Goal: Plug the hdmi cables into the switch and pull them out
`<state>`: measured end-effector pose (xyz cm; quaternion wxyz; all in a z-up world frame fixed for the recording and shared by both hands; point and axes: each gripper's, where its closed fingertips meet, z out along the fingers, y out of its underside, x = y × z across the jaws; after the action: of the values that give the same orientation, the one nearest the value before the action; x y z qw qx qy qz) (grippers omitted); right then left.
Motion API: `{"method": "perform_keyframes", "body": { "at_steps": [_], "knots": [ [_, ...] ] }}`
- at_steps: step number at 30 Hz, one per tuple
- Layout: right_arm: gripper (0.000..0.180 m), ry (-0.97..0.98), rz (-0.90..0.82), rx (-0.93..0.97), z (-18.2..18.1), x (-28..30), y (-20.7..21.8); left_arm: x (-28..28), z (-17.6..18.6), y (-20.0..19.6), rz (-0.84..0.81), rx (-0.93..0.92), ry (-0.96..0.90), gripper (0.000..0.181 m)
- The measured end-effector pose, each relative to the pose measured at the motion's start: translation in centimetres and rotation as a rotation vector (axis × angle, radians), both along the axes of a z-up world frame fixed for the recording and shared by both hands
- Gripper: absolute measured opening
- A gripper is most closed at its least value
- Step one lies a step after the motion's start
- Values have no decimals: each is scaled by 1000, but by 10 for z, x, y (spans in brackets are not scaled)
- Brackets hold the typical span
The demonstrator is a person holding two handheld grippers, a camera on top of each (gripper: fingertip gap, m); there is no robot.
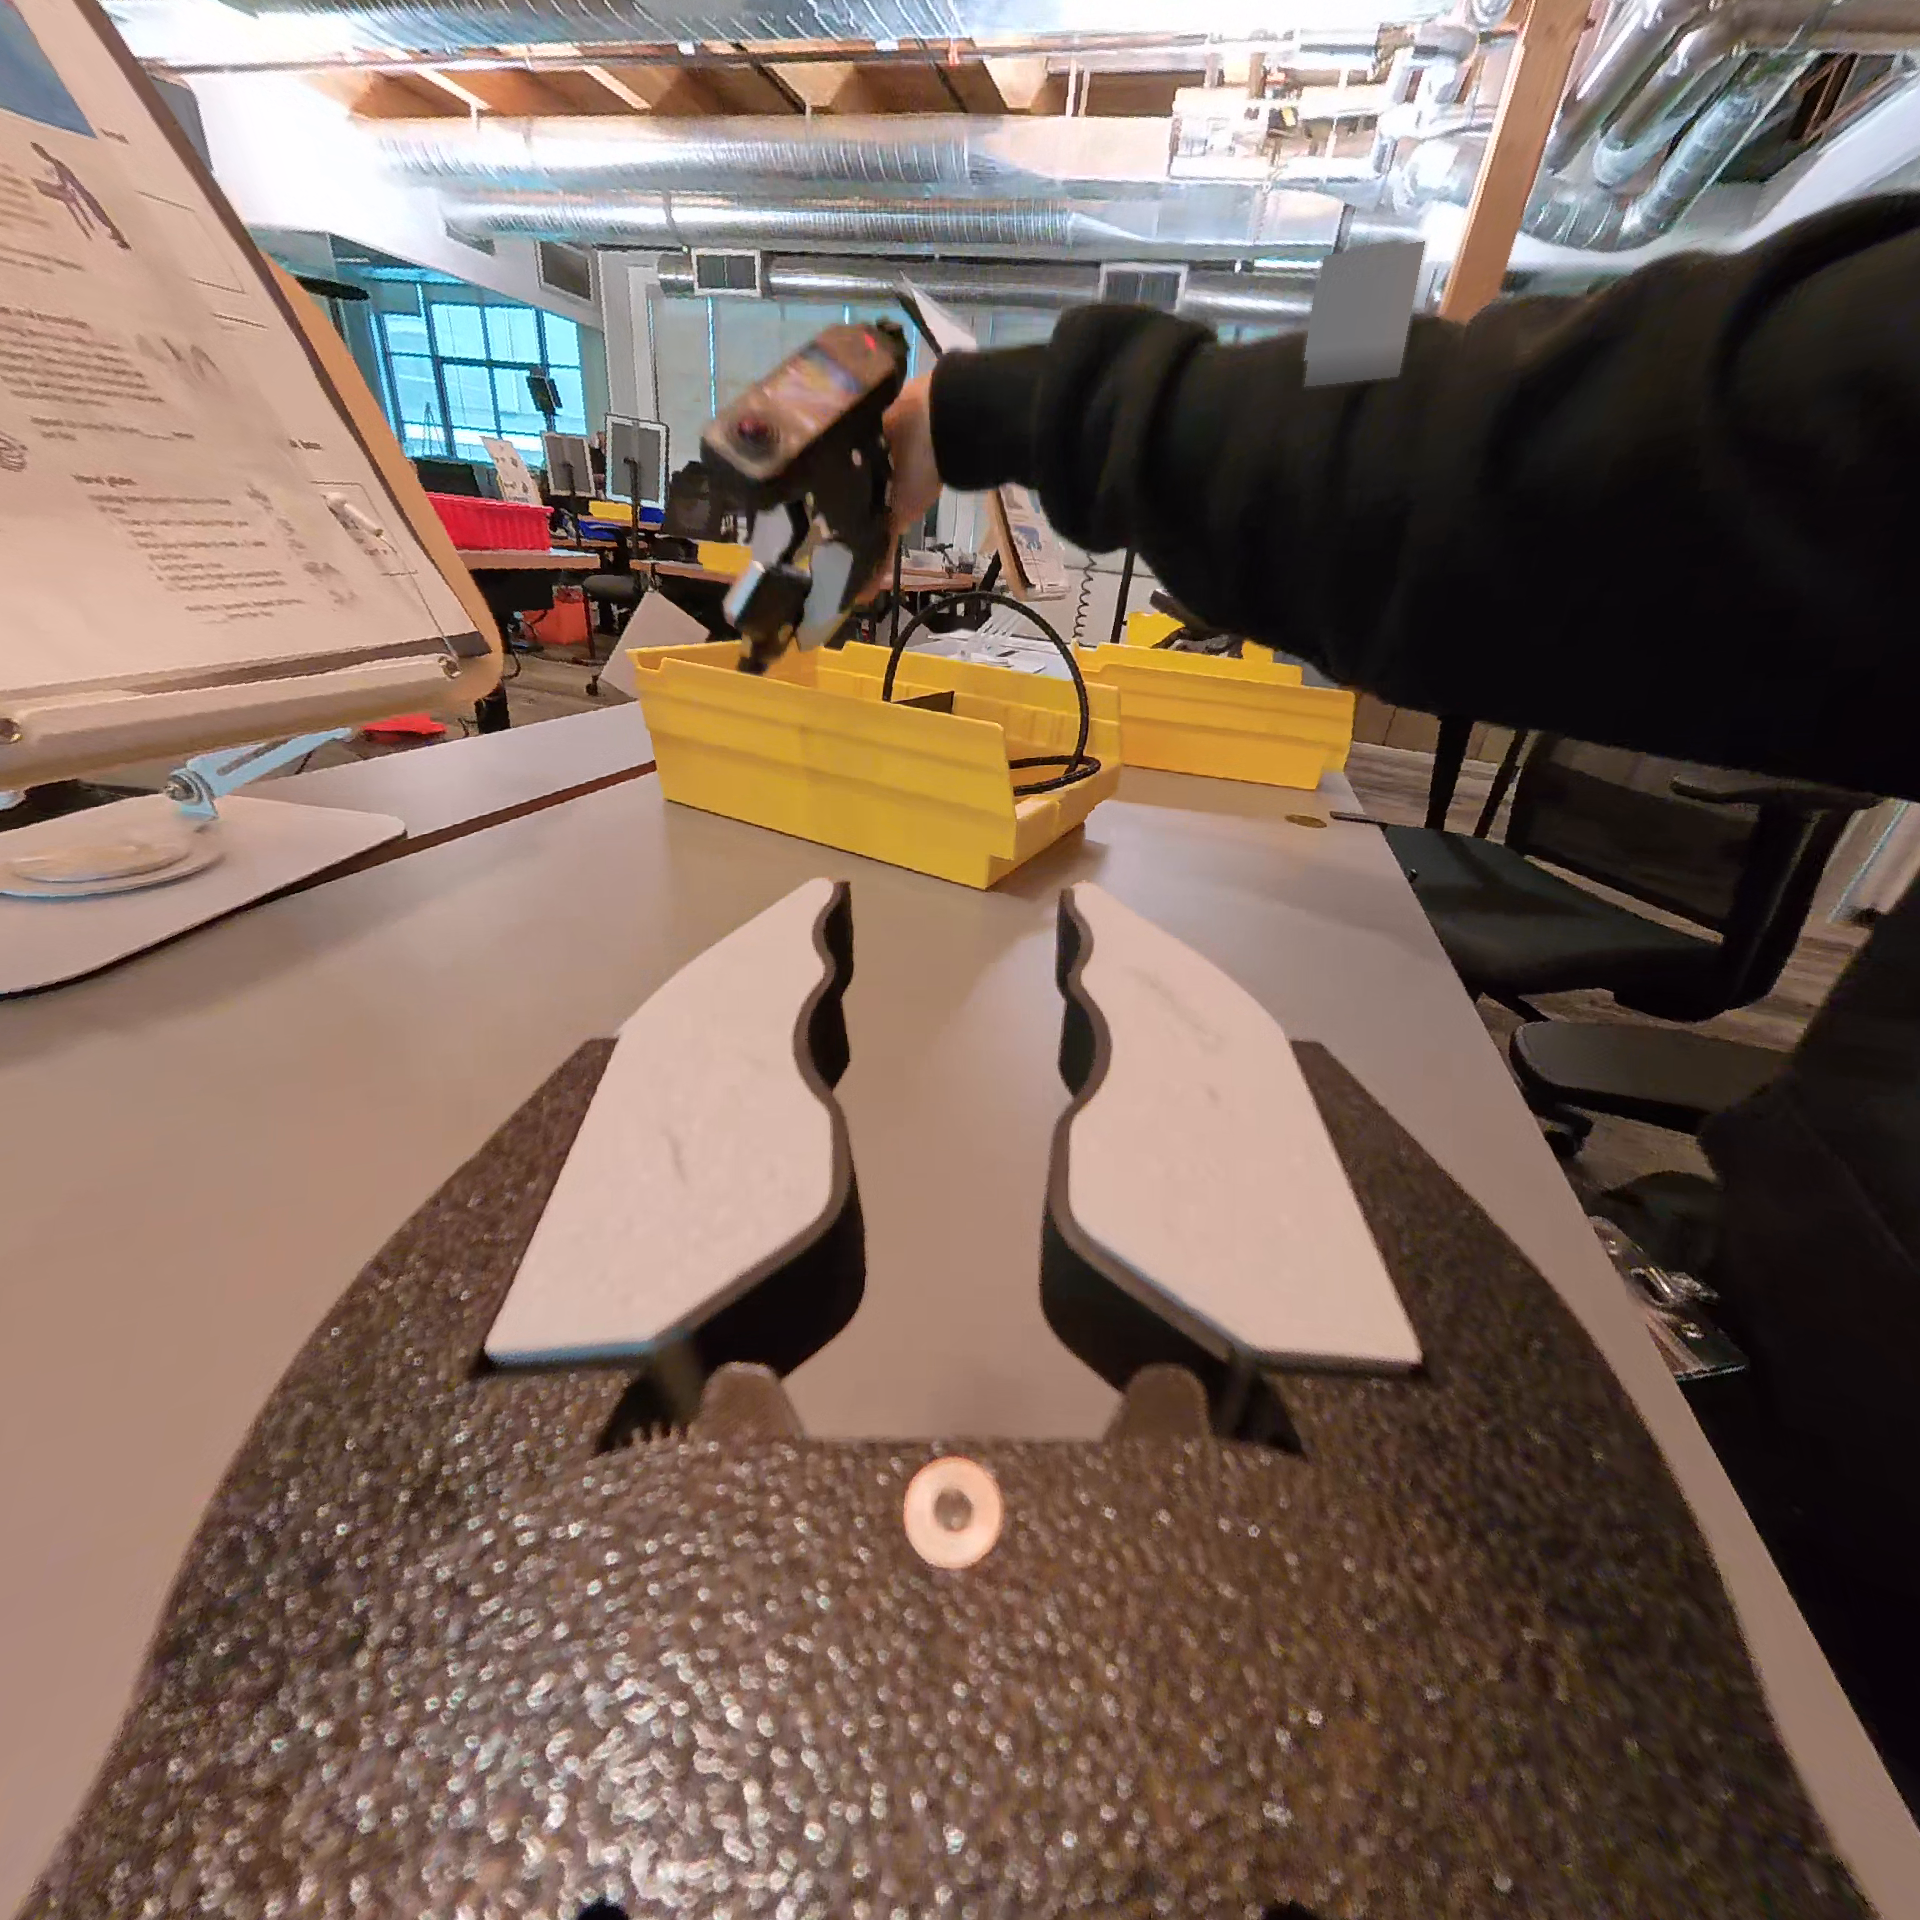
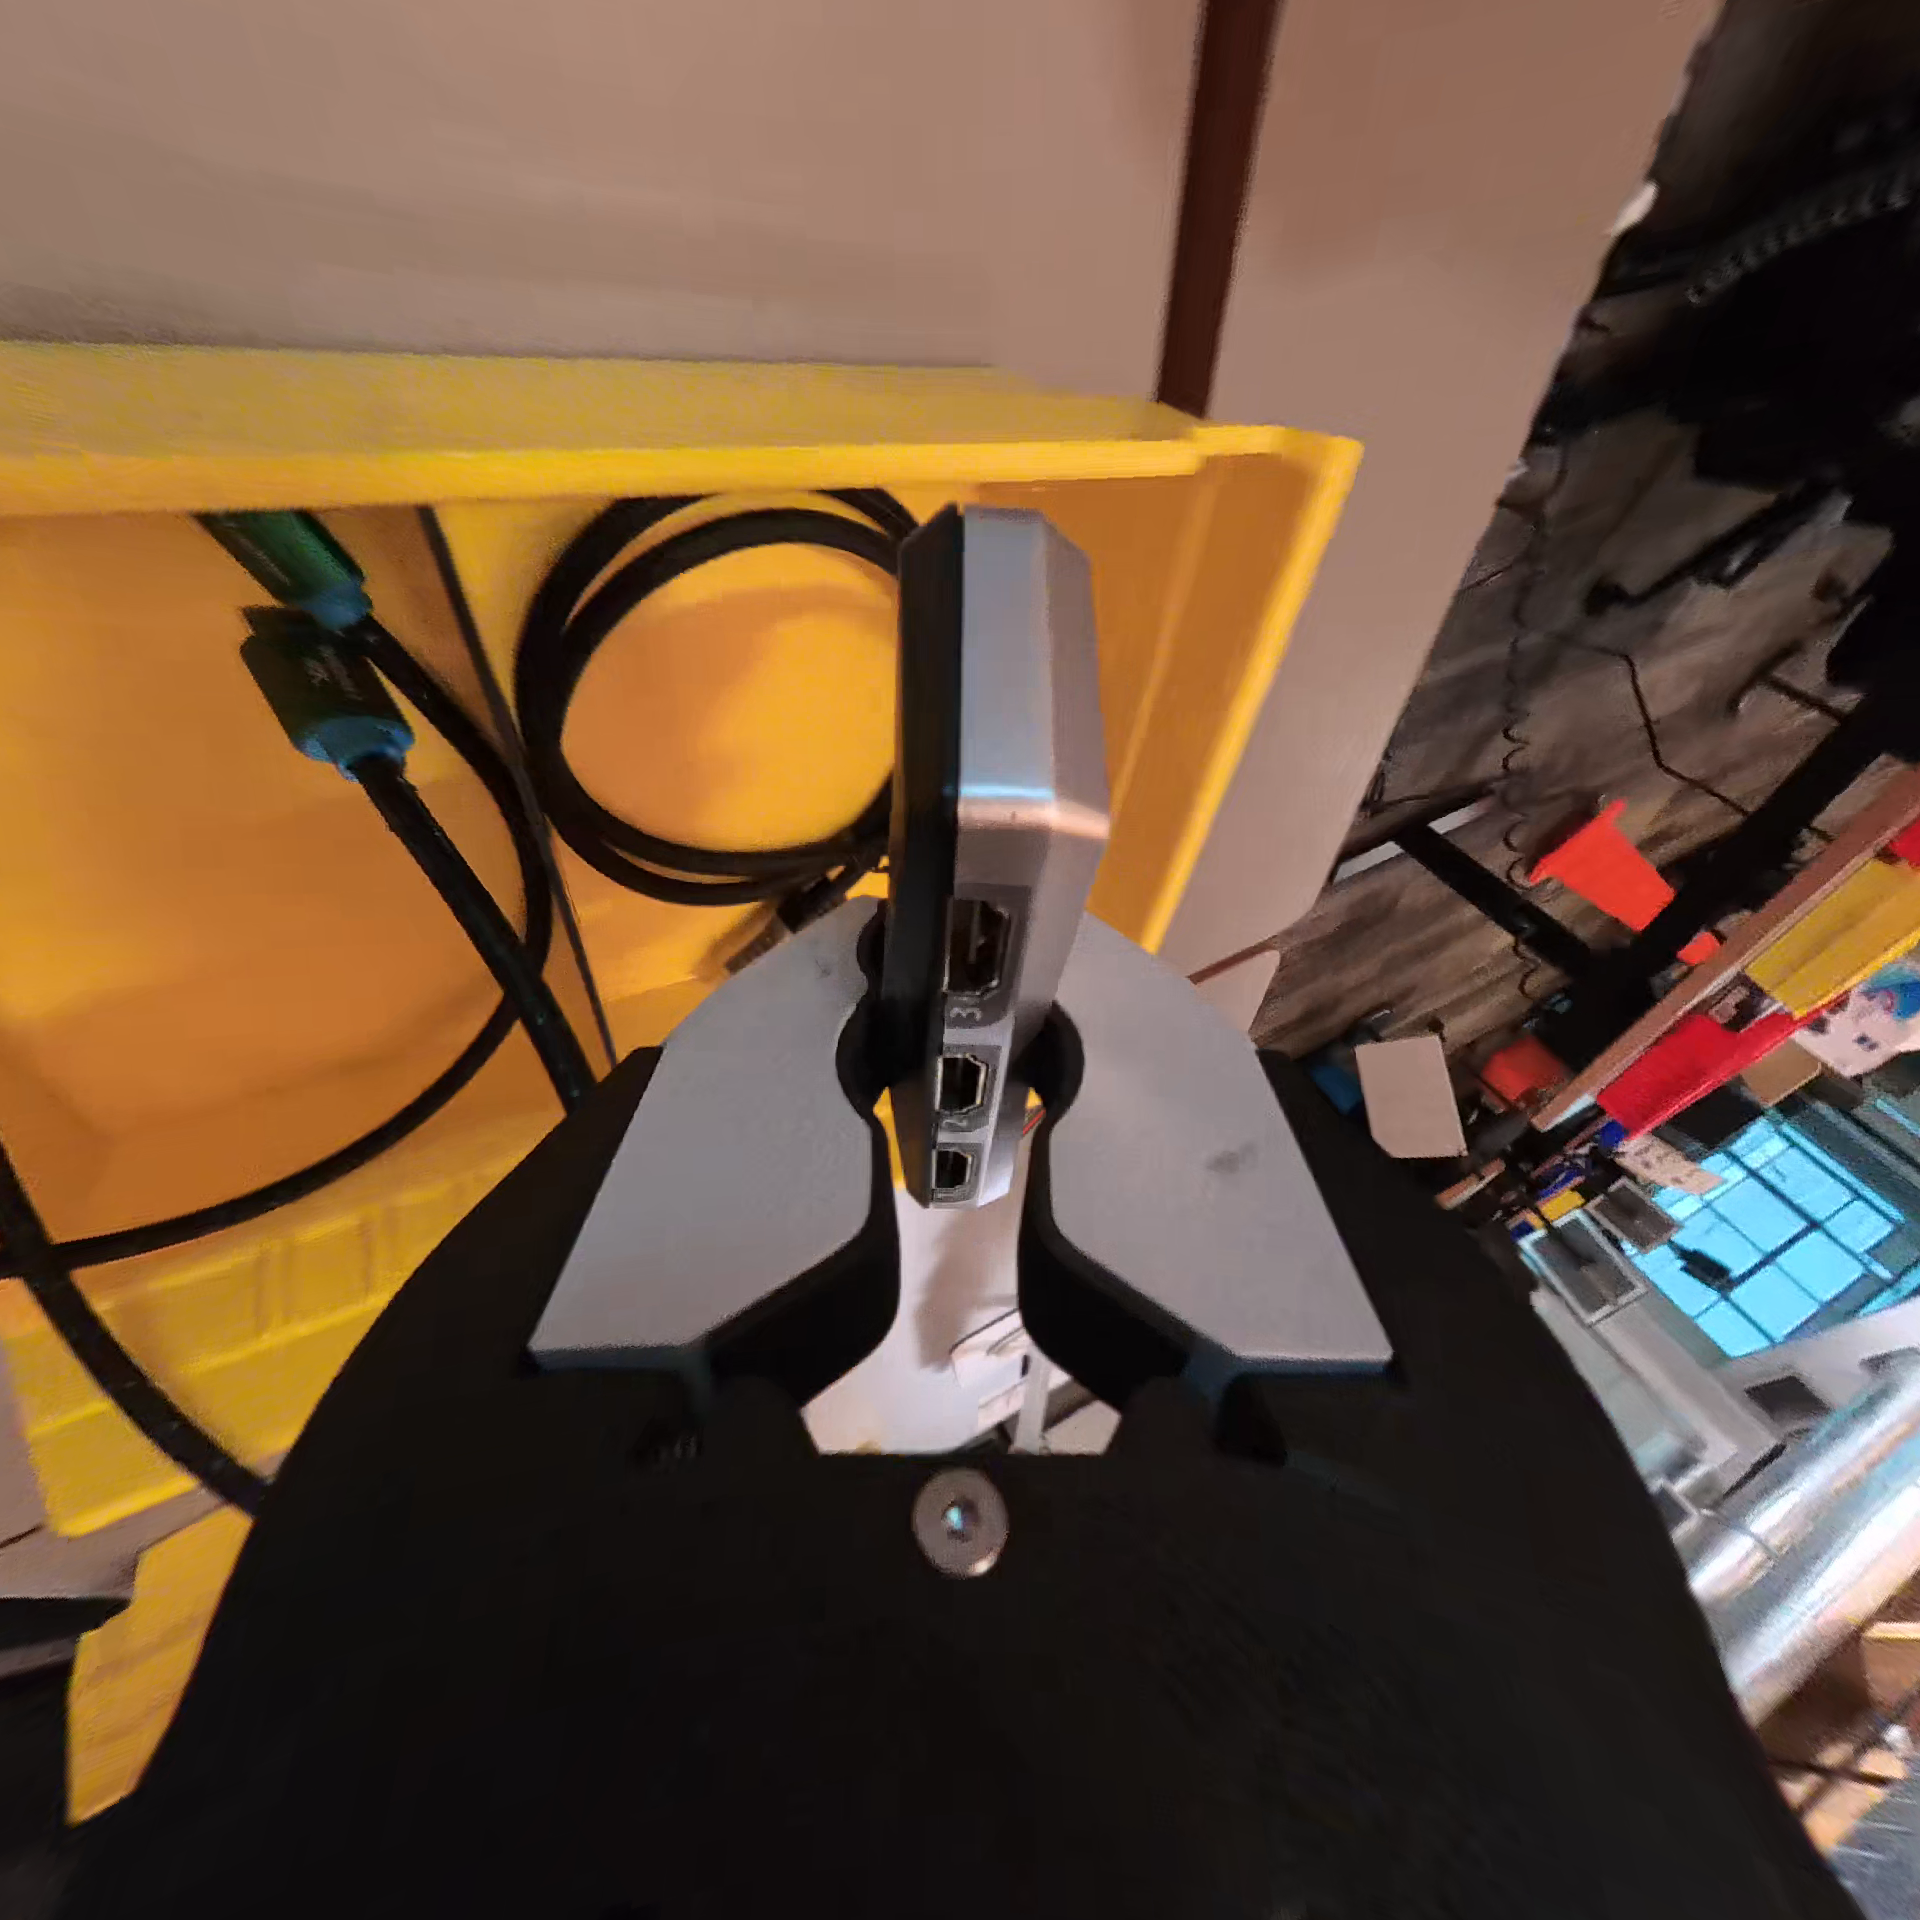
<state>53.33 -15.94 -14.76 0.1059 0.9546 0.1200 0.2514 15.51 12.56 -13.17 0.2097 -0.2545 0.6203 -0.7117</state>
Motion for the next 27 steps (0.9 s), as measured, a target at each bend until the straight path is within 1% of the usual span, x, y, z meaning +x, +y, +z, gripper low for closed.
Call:
{"method": "perform_keyframes", "body": {
  "at_steps": [2, 4, 6, 10, 13, 15, 16, 18, 19, 21, 24, 27],
  "knots": [
    [23, 8, 16, -42, -17, -2, -10, -1, 1, 2, -6, -18, 2, 36],
    [24, 22, 56, 16, -29, -8, -7, -1, 1, 3, -11, -30, 4, 36],
    [26, 30, 75, 67, -34, -12, -8, -2, 1, 3, -21, -42, 5, 35],
    [42, 77, -56, 195, -30, -14, -16, -2, -4, -3, -59, -49, 34, 35],
    [40, 163, -197, 316, -26, -16, -19, -3, -8, -6, -76, -34, 45, 35],
    [43, 215, -228, 334, -26, -24, -16, -4, -9, -7, -82, -26, 44, 35],
    [47, 211, -203, 315, -24, -26, -16, -4, -9, -7, -82, -24, 46, 35],
    [45, 145, -123, 319, -18, -24, -9, -4, -11, -7, -87, -27, 53, 35],
    [43, 136, -85, 358, -14, -26, 0, -4, -11, -7, -88, -30, 55, 35],
    [27, 144, -16, 443, -9, -33, 17, -5, -11, -7, -94, -36, 58, 35],
    [23, 74, 65, 436, -5, -31, 18, -6, -12, -9, -106, -33, 61, 35],
    [21, 2, 79, 408, -4, -26, 14, -7, -13, -11, -117, -21, 62, 35]
  ]
}}
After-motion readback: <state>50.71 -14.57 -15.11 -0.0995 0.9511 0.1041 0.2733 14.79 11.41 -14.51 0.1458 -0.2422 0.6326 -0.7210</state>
